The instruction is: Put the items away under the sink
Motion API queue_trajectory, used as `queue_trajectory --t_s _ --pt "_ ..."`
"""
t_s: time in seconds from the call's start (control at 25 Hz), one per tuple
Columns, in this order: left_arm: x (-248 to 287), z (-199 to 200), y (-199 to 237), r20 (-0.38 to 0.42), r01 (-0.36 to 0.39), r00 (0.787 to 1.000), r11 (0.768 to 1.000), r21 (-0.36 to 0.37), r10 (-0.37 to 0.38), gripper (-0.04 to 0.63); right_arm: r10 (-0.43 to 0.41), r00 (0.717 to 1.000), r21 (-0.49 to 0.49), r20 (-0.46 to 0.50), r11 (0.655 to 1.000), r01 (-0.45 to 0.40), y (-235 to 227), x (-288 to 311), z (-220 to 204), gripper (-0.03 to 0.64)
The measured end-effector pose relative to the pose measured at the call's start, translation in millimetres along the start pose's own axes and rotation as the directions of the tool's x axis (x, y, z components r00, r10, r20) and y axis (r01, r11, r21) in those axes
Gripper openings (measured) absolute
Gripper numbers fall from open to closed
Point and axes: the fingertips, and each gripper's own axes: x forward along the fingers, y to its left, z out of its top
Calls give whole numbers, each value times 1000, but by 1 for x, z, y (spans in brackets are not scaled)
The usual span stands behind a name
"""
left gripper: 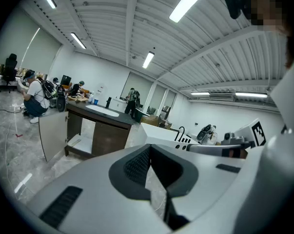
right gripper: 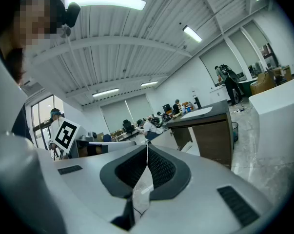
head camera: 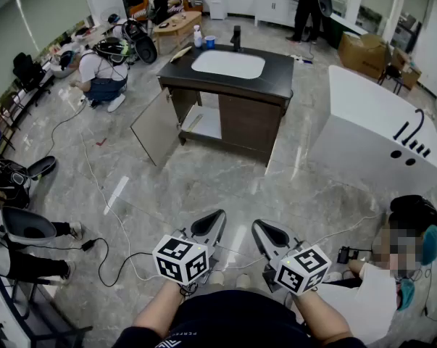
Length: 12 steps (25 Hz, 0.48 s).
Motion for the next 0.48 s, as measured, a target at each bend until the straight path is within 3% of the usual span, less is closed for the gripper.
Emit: queue_trajectory --t_s 0.48 --pt "39 -3 -32 -11 9 1000 1000 3 -9 8 14 1000 38 2 999 -14 -38 -25 8 37"
